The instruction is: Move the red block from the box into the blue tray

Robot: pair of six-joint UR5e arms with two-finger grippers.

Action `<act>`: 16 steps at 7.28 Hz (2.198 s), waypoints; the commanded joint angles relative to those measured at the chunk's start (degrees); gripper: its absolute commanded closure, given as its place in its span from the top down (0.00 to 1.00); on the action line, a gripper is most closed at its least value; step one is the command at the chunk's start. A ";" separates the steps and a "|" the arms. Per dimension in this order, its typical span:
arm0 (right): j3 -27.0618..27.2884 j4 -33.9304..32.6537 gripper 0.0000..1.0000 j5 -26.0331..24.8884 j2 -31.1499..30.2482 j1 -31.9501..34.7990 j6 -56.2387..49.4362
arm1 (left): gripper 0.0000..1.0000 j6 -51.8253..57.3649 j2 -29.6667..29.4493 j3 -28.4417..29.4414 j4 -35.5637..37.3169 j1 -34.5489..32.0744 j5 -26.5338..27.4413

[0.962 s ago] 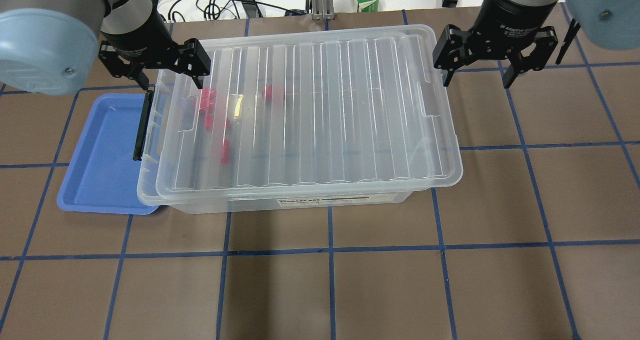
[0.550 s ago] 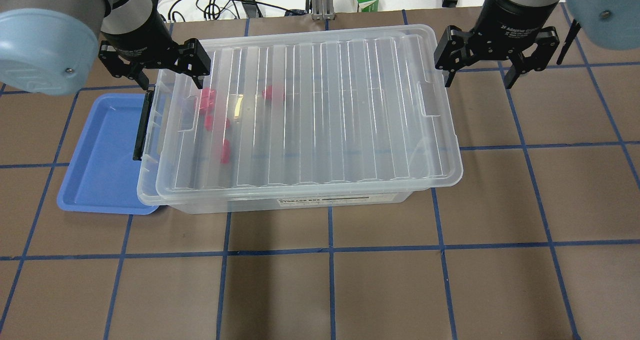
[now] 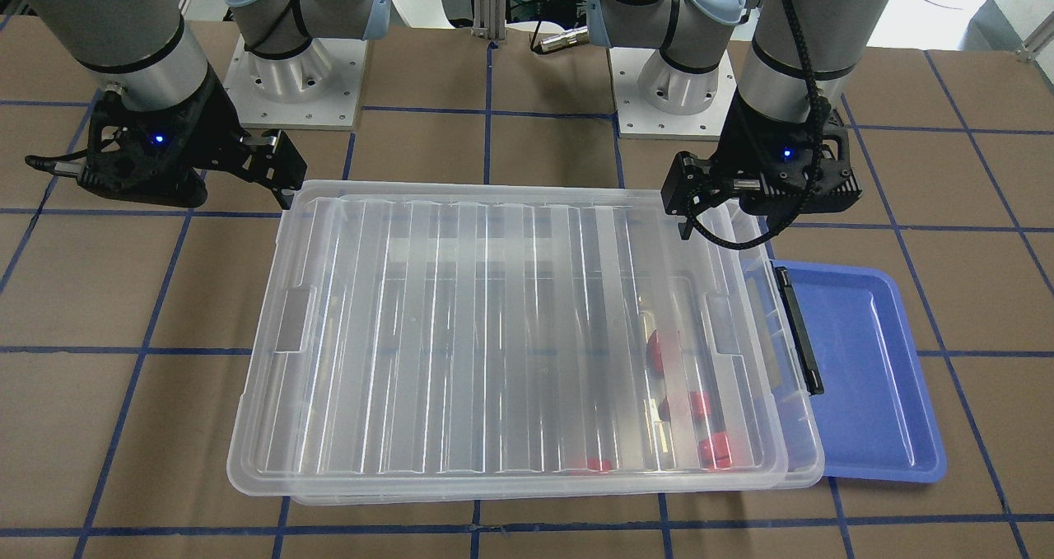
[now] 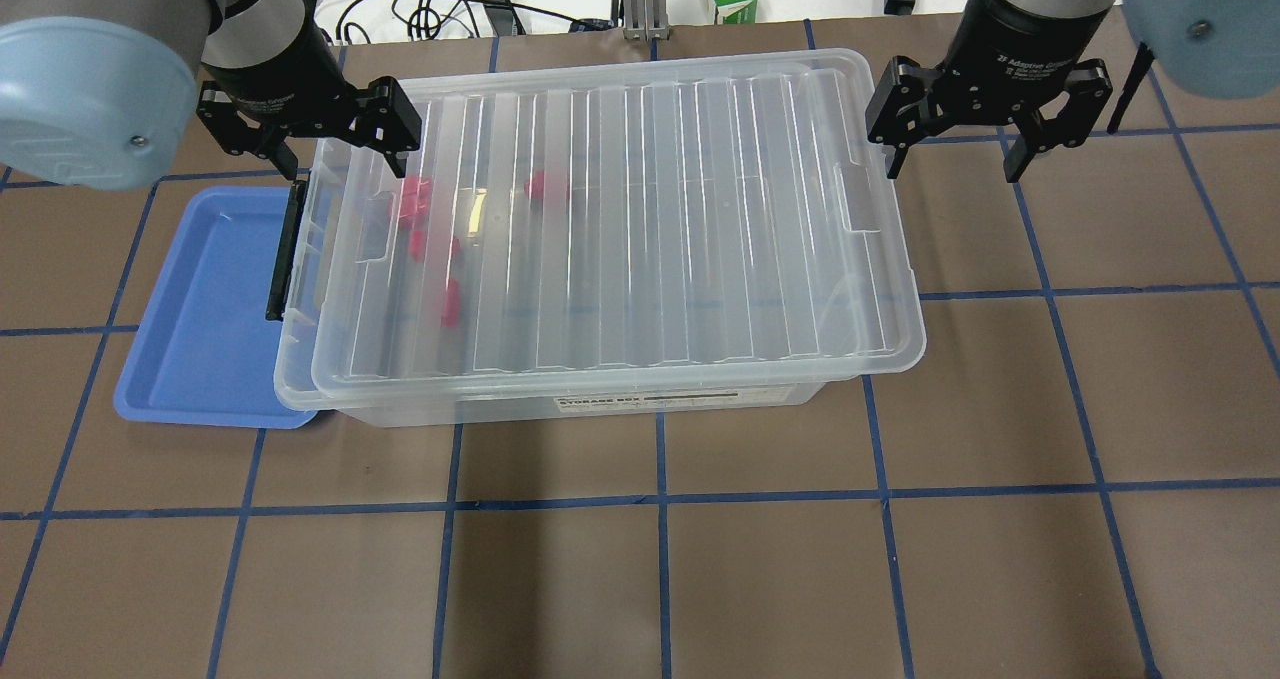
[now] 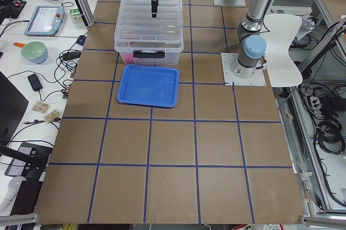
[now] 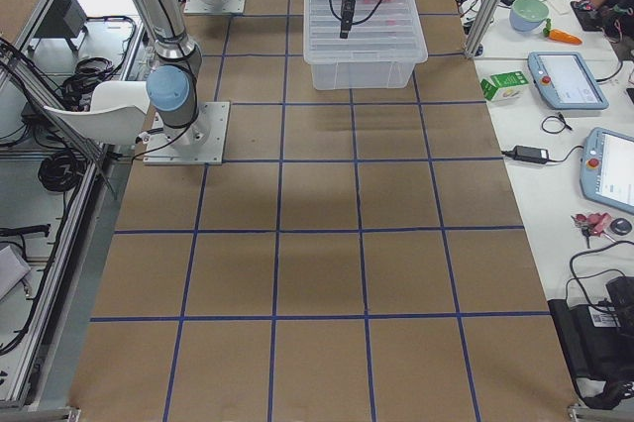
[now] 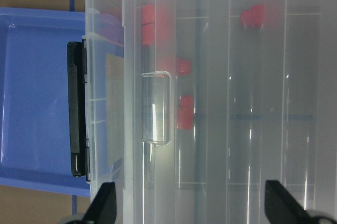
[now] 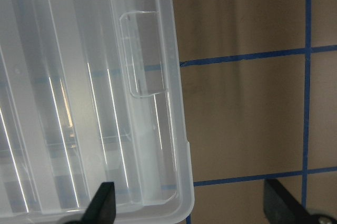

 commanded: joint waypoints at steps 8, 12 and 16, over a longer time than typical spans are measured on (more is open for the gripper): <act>2.88 -12.36 1.00 -0.53 10.78 -0.90 -0.28 | 1.00 0.00 0.26 -0.62 0.28 -0.06 0.00; 2.96 -12.36 1.00 -0.53 11.75 -3.02 -1.77 | 1.00 0.00 0.00 -0.53 0.55 0.03 0.00; 2.88 -12.36 1.00 -2.37 11.84 -6.42 -6.14 | 1.00 0.00 0.18 -0.44 0.55 0.03 0.00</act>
